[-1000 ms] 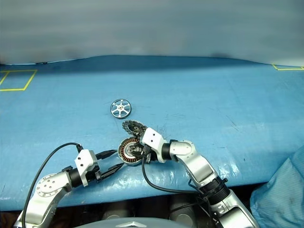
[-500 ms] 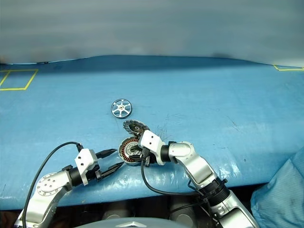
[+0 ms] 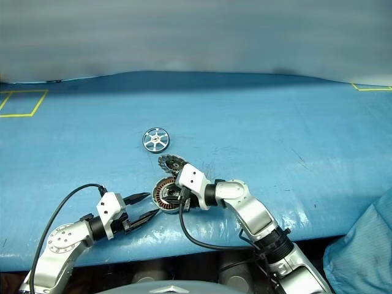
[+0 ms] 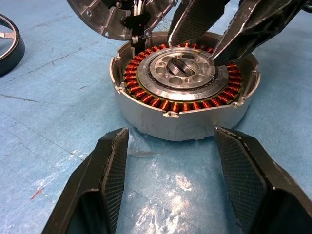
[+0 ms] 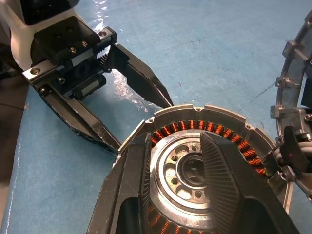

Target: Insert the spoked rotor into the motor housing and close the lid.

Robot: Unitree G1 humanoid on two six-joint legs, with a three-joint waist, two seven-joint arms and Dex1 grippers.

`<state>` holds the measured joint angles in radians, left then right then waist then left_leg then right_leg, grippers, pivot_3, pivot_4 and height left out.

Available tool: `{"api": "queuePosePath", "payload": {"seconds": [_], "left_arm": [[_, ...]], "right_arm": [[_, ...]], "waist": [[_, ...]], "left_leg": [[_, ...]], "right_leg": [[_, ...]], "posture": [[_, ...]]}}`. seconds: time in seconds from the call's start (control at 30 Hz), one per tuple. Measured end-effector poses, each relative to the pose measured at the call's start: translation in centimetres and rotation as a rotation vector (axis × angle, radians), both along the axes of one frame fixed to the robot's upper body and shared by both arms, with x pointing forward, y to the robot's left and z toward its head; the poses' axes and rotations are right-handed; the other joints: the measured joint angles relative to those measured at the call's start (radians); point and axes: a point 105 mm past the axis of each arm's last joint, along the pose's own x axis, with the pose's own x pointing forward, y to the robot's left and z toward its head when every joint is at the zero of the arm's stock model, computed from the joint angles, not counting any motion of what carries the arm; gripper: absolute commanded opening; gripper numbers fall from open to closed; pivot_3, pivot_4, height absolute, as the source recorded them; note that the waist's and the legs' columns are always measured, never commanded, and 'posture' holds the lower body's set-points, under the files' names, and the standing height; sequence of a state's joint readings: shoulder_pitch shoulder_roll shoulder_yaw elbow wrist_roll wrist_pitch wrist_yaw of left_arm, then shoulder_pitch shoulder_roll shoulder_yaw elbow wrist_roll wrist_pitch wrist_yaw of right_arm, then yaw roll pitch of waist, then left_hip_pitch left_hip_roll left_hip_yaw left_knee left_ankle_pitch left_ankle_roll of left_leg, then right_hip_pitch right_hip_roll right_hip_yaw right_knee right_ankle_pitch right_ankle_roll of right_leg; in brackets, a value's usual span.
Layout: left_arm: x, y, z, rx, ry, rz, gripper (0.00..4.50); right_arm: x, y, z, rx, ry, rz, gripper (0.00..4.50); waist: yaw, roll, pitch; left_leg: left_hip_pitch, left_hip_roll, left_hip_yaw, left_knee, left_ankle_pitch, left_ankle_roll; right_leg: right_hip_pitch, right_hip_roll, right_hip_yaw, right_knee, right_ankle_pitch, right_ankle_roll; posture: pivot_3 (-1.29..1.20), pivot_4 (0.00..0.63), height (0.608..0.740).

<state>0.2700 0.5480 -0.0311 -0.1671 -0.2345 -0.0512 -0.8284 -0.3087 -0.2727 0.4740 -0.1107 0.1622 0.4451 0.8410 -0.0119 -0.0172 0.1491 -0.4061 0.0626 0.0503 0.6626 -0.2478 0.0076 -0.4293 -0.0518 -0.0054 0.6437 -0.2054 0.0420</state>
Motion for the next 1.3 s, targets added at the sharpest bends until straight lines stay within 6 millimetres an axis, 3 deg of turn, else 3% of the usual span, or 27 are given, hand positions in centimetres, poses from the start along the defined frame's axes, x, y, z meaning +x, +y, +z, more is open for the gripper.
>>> {"api": "queuePosePath", "payload": {"seconds": [0.43, 0.8, 1.3], "left_arm": [[0.1, 0.0, -0.2, 0.004, 0.0, 0.013, 2.96], [0.1, 0.0, -0.3, 0.005, 0.001, 0.017, 2.96], [0.1, 0.1, -0.4, 0.006, 0.002, 0.024, 2.96]], "right_arm": [[0.3, -0.4, -0.6, -0.021, 0.011, -0.018, 1.65], [-0.5, 0.2, 0.7, 0.045, 0.009, 0.018, 1.65], [-0.6, 0.1, -0.7, -0.005, 0.038, 0.024, 1.65]], "waist": [[0.0, 0.0, 0.0], [0.001, 0.0, 0.0], [0.0, 0.0, 0.0]], "left_leg": [[0.0, 0.0, 0.0, 0.0, 0.0, 0.0], [0.0, 0.0, 0.0, 0.0, 0.0, 0.0], [0.0, 0.0, 0.0, 0.0, 0.0, 0.0]], "right_leg": [[0.0, 0.0, 0.0, 0.0, 0.0, 0.0], [0.0, 0.0, 0.0, 0.0, 0.0, 0.0], [0.0, 0.0, 0.0, 0.0, 0.0, 0.0]], "posture": [[0.0, 0.15, 0.74], [0.0, 0.15, 0.74], [0.0, 0.15, 0.74]]}}
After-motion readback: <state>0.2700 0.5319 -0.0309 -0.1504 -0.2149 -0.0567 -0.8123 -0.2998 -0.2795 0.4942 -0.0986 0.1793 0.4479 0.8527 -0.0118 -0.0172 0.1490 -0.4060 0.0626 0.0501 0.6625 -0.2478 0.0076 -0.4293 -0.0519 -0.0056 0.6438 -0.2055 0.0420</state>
